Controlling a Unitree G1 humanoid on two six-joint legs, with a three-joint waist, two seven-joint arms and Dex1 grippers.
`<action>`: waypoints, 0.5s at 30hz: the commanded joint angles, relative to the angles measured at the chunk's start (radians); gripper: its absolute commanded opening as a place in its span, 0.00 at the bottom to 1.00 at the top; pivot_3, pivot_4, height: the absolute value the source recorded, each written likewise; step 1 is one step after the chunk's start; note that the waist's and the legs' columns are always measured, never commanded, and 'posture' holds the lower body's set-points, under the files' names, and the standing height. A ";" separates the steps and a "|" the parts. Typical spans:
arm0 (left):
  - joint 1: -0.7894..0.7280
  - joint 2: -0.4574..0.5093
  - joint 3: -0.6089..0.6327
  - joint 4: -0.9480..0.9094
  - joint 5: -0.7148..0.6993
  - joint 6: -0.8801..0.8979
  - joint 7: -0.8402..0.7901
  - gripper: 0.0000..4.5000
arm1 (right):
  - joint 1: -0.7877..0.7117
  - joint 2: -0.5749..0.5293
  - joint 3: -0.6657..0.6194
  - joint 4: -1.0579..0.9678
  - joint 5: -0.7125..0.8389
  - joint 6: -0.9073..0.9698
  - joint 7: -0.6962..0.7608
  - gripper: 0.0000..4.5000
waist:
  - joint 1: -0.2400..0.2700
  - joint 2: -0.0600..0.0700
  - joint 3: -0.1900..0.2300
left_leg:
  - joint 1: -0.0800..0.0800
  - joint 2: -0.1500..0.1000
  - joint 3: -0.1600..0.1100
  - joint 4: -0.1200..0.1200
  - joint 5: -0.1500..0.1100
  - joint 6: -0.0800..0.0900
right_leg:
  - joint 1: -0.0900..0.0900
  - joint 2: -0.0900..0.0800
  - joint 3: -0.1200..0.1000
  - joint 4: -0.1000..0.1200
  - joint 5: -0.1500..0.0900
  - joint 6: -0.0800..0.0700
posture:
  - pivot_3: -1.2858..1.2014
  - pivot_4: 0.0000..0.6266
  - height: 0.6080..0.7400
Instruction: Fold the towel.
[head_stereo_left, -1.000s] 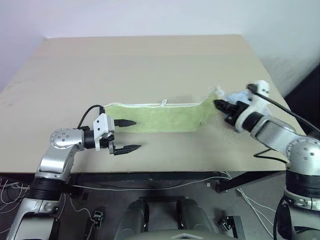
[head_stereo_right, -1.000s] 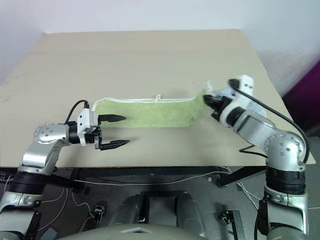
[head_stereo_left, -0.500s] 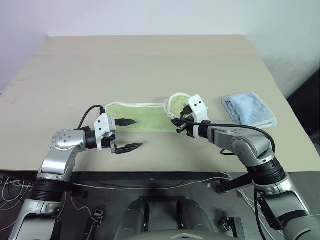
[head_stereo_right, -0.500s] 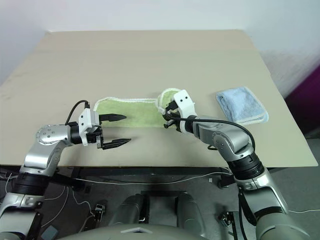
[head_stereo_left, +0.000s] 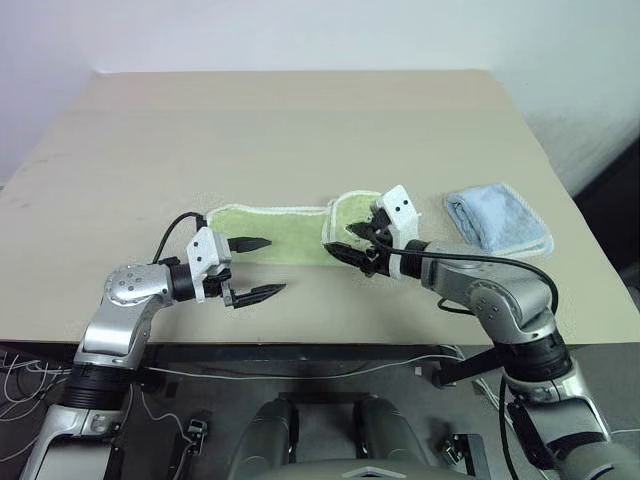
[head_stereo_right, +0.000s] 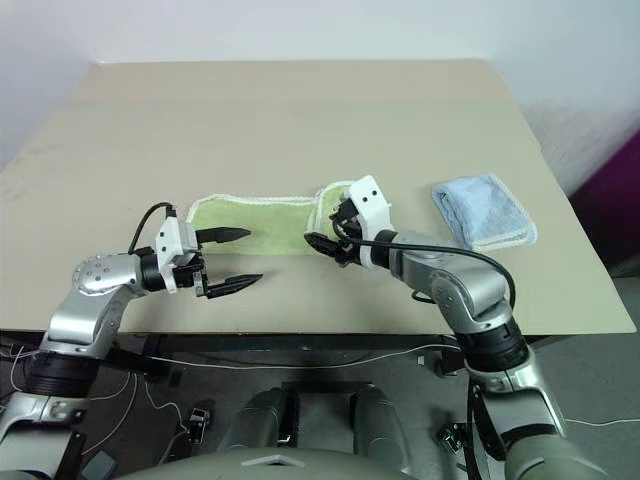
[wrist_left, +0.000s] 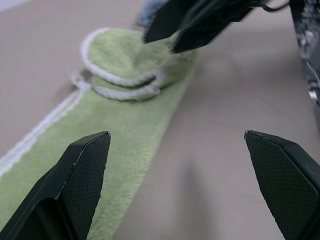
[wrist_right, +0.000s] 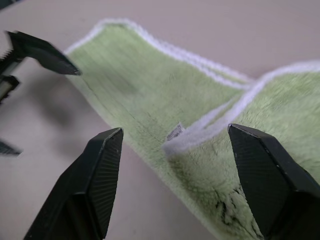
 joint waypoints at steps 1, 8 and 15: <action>0.015 -0.030 0.081 -0.067 -0.082 0.072 0.087 1.00 | -0.021 0.006 -0.112 0.012 -0.021 -0.077 0.001 0.69 | 0.000 0.000 0.000 | 0.000 0.000 0.000 0.000 0.000 0.000 | 0.000 0.000 0.000 0.000 0.000 0.000 | 0.52 0.24 1.00; 0.129 -0.126 0.182 -0.200 -0.223 0.261 0.292 1.00 | -0.090 0.036 -0.004 0.312 -0.245 -0.358 0.128 0.22 | -0.007 0.000 0.000 | 0.000 0.000 0.000 0.000 0.000 0.000 | -0.001 0.001 0.000 0.001 0.000 0.000 | 0.52 0.24 1.00; 0.285 -0.219 0.267 -0.318 -0.343 0.417 0.512 1.00 | -0.122 0.139 0.114 0.699 -0.445 -0.585 0.208 0.01 | -0.001 0.000 0.000 | 0.001 0.000 0.001 0.000 0.000 0.000 | 0.000 0.001 0.001 0.001 0.000 0.000 | 0.52 0.24 1.00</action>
